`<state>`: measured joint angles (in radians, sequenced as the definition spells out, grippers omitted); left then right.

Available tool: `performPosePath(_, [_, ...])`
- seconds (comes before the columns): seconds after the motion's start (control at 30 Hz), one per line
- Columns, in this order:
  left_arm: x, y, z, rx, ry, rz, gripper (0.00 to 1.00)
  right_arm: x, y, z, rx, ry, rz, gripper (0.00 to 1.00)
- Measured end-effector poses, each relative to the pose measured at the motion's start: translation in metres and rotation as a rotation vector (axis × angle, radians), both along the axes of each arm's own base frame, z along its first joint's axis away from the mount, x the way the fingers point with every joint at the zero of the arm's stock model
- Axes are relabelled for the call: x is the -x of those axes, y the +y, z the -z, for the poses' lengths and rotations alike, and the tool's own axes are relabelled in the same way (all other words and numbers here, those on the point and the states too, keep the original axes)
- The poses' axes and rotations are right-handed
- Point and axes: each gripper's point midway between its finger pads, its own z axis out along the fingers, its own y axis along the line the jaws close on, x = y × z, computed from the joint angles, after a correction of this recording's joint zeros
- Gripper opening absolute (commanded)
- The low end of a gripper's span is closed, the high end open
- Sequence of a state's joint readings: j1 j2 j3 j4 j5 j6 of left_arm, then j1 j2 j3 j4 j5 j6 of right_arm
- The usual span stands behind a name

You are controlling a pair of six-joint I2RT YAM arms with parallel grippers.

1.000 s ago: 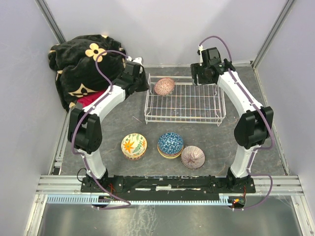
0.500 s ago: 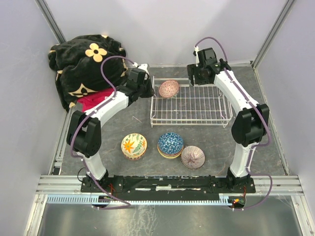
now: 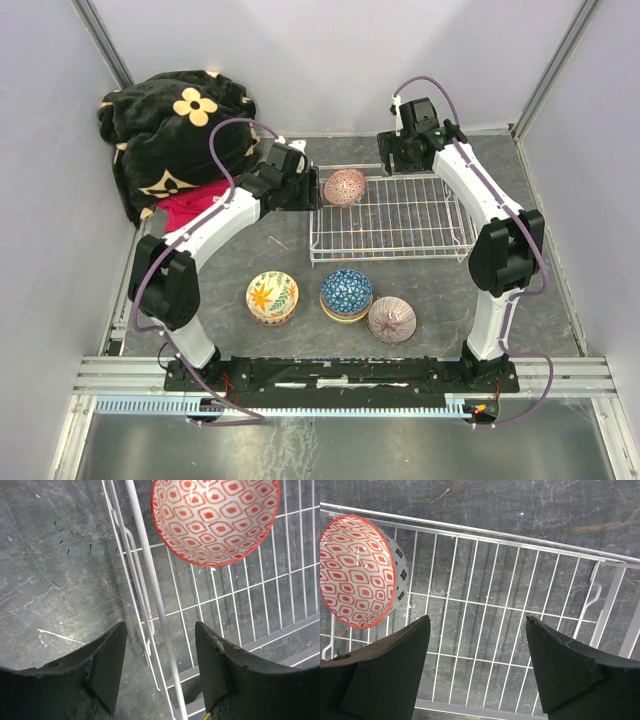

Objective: Load the bowls into the dish rack
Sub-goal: Move the dish rack to the center of the board, then pick up the bowl from the dish rack.

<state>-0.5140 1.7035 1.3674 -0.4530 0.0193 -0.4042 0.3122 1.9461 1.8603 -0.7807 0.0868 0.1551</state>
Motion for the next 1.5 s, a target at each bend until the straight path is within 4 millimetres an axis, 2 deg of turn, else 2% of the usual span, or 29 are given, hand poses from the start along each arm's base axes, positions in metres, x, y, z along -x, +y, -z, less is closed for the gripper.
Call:
performPosePath(0.1, [-0.006,-0.004,-0.021,0.013,-0.018,0.004,0.64,0.0,-0.002,0.0,0.007,0.0,0.006,0.86])
performPosePath(0.23, [-0.027,-0.02,-0.07,0.059,-0.109,0.023,0.67,-0.002,-0.008,0.0,0.018,-0.003,0.026,0.86])
performPosePath(0.33, [-0.034,-0.034,-0.1,0.086,-0.172,0.052,0.68,-0.003,-0.016,0.001,0.009,-0.004,0.05,0.86])
performPosePath(0.43, [-0.04,-0.053,-0.12,0.099,-0.214,0.1,0.67,-0.001,-0.034,0.005,-0.002,0.011,0.095,0.85])
performPosePath(0.5, [-0.046,-0.069,-0.126,0.099,-0.227,0.134,0.66,0.001,-0.048,0.008,-0.018,0.019,0.13,0.84])
performPosePath(0.6, [-0.056,-0.093,-0.118,0.08,-0.218,0.176,0.63,0.005,-0.069,0.009,-0.047,0.025,0.183,0.83])
performPosePath(0.67, [-0.061,-0.108,-0.105,0.063,-0.197,0.198,0.61,0.008,-0.081,0.007,-0.069,0.022,0.21,0.83])
performPosePath(0.77, [-0.066,-0.126,-0.074,0.025,-0.143,0.226,0.59,0.008,-0.093,0.002,-0.096,0.007,0.24,0.82])
performPosePath(0.87, [-0.066,-0.135,-0.042,-0.01,-0.085,0.24,0.58,0.005,-0.096,0.001,-0.119,-0.002,0.244,0.82])
performPosePath(0.97, [-0.064,-0.137,-0.019,-0.041,-0.036,0.246,0.58,0.004,-0.092,0.001,-0.138,-0.001,0.234,0.82])
performPosePath(1.03, [-0.064,-0.137,-0.011,-0.051,-0.021,0.245,0.57,0.004,-0.09,0.002,-0.15,0.001,0.227,0.82])
performPosePath(1.27, [-0.073,-0.14,-0.008,-0.057,-0.03,0.235,0.55,0.004,-0.086,0.001,-0.175,0.001,0.217,0.82])
performPosePath(1.5, [-0.075,-0.142,0.021,-0.084,0.011,0.235,0.48,0.003,-0.087,0.001,-0.183,0.002,0.216,0.82])
